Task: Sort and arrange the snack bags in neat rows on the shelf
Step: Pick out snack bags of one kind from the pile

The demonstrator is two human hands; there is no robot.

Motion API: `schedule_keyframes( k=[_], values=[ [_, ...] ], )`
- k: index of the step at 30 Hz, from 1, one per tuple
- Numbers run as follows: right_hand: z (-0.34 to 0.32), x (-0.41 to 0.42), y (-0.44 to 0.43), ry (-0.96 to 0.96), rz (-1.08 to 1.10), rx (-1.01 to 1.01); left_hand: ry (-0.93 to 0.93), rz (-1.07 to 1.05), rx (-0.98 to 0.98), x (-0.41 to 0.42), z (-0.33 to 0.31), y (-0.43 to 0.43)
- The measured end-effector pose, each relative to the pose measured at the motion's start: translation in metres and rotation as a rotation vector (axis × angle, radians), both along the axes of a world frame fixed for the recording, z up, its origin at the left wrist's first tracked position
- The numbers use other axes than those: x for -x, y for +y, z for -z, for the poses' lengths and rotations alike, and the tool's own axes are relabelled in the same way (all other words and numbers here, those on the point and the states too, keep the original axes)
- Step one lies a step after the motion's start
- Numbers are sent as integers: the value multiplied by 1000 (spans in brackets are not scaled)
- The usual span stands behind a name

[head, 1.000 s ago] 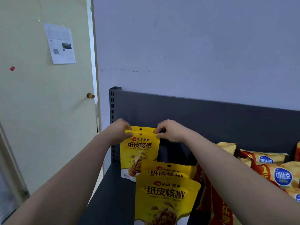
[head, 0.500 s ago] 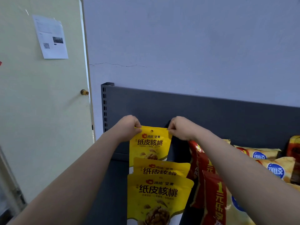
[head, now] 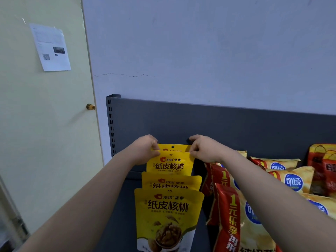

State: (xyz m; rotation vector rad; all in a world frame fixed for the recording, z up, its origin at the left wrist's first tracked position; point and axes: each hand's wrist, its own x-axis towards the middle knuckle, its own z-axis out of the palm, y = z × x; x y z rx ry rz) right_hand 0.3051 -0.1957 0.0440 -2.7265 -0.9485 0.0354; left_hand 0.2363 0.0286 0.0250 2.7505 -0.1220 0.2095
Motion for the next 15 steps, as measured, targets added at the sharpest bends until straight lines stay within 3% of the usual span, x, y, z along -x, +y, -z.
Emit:
schedule_keyframes(
  k=[15],
  values=[
    [2, 25, -4, 7, -6, -3, 10, -34, 3, 16, 3, -5]
  ],
)
